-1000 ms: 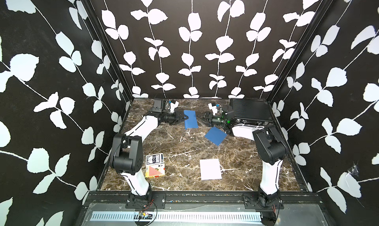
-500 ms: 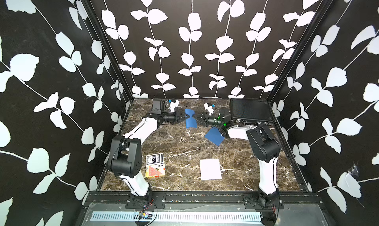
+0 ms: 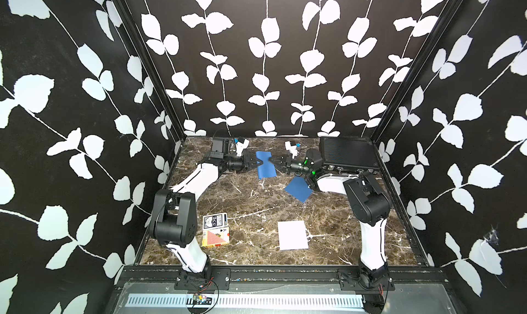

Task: Fold the square paper along the opposite sides
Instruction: Pick up the paper from the center of the board.

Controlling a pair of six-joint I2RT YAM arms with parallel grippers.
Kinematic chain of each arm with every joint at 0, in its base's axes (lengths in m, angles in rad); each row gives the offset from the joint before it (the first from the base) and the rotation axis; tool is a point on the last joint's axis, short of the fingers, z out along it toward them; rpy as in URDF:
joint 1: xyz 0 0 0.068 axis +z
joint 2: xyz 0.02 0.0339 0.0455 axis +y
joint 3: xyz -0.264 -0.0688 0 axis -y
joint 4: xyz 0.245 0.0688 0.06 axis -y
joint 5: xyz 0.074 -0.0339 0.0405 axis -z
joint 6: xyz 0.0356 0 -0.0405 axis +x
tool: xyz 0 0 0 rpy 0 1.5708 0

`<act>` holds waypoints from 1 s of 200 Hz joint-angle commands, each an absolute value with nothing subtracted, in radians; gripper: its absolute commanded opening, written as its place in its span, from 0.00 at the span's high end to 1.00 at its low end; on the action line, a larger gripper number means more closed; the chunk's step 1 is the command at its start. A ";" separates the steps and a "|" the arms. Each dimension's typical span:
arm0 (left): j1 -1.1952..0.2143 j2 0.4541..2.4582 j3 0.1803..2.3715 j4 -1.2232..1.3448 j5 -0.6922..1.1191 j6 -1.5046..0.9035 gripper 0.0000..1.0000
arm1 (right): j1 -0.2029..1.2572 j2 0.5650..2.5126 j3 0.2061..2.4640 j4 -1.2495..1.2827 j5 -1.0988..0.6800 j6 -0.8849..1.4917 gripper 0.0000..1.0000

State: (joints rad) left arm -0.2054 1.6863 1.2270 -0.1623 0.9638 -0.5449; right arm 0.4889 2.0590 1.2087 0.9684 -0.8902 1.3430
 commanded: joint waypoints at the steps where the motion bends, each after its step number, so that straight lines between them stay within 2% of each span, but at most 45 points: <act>1: -0.198 1.636 1.229 -0.182 0.963 -0.513 0.74 | 0.485 2.001 1.203 1.034 -0.885 1.347 0.75; 65: -0.198 1.625 1.227 -0.184 0.971 -0.506 0.74 | 0.502 1.979 1.198 0.993 -0.905 1.335 0.74; 85: -0.197 1.618 1.227 -0.186 0.970 -0.501 0.74 | 0.503 1.965 1.191 0.966 -0.906 1.318 0.81; 112: -0.198 1.616 1.227 -0.187 0.966 -0.495 0.74 | 0.503 1.934 1.200 0.875 -0.902 1.256 0.98; 120: -0.196 1.614 1.227 -0.186 0.964 -0.494 0.73 | 0.502 1.924 1.204 0.841 -0.902 1.234 1.00; 132: -0.193 1.607 1.228 -0.194 0.955 -0.488 0.65 | 0.499 1.908 1.210 0.805 -0.901 1.207 1.00; 150: -0.174 1.587 1.223 -0.196 0.940 -0.487 0.33 | 0.496 1.881 1.214 0.784 -0.902 1.181 1.00; 158: -0.163 1.575 1.217 -0.187 0.940 -0.491 0.24 | 0.494 1.868 1.216 0.773 -0.903 1.170 1.00; 181: -0.140 1.549 1.201 -0.134 0.974 -0.527 0.10 | 0.493 1.834 1.220 0.757 -0.905 1.159 1.00; 200: -0.138 1.542 1.183 -0.060 1.011 -0.576 0.06 | 0.498 1.820 1.219 0.816 -0.894 1.214 1.00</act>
